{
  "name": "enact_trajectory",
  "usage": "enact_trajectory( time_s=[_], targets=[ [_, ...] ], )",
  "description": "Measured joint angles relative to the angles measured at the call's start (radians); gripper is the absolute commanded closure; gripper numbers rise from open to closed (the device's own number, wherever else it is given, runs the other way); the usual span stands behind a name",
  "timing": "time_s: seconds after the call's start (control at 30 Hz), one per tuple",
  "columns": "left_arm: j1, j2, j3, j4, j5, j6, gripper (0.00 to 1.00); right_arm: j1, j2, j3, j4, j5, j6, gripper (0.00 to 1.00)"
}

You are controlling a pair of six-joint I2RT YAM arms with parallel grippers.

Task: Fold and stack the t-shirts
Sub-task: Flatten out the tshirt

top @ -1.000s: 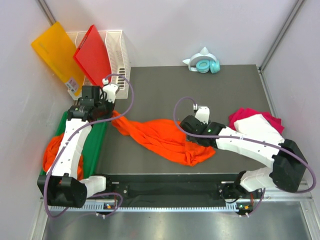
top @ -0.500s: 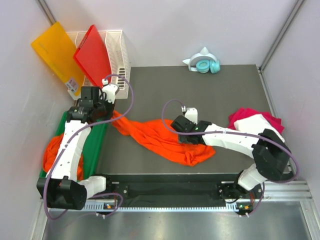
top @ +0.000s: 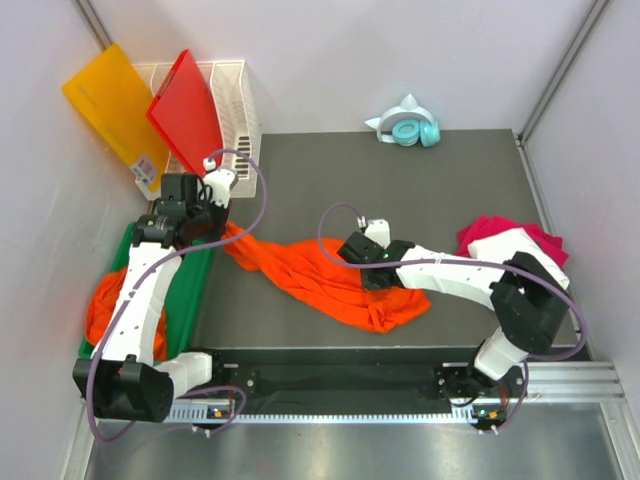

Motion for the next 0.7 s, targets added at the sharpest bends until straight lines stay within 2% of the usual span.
enact_trajectory(
  time_s=[0.03,0.17,0.2,0.27,0.3,0.37,0.57,0.7],
  targets=[
    [0.0,0.0,0.0,0.0,0.0,0.0,1.0,0.0,0.003,0.0,-0.006,-0.002,-0.001,1.0],
    [0.0,0.0,-0.002,0.0,0.0,0.0,1.0,0.0,0.008,0.0,-0.029,-0.005,0.002,1.0],
    [0.0,0.0,-0.002,0.0,0.0,0.0,1.0,0.0,0.008,0.0,-0.032,-0.005,0.003,0.98],
    [0.0,0.0,-0.002,0.0,0.0,-0.001,1.0,0.0,0.008,0.0,-0.037,-0.005,0.005,0.85],
    [0.0,0.0,-0.002,0.0,0.0,-0.002,1.0,0.0,0.008,0.0,-0.038,-0.005,0.007,0.86],
    [0.0,0.0,-0.002,0.0,0.0,-0.002,1.0,0.0,0.006,0.0,-0.039,-0.005,0.005,1.0],
    [0.0,0.0,-0.003,0.0,0.0,-0.003,1.0,0.0,-0.021,0.0,-0.053,0.022,0.012,1.0],
    [0.0,-0.001,-0.003,0.001,-0.001,-0.007,1.0,-0.012,-0.096,0.022,-0.109,0.083,0.013,1.0]
  ],
)
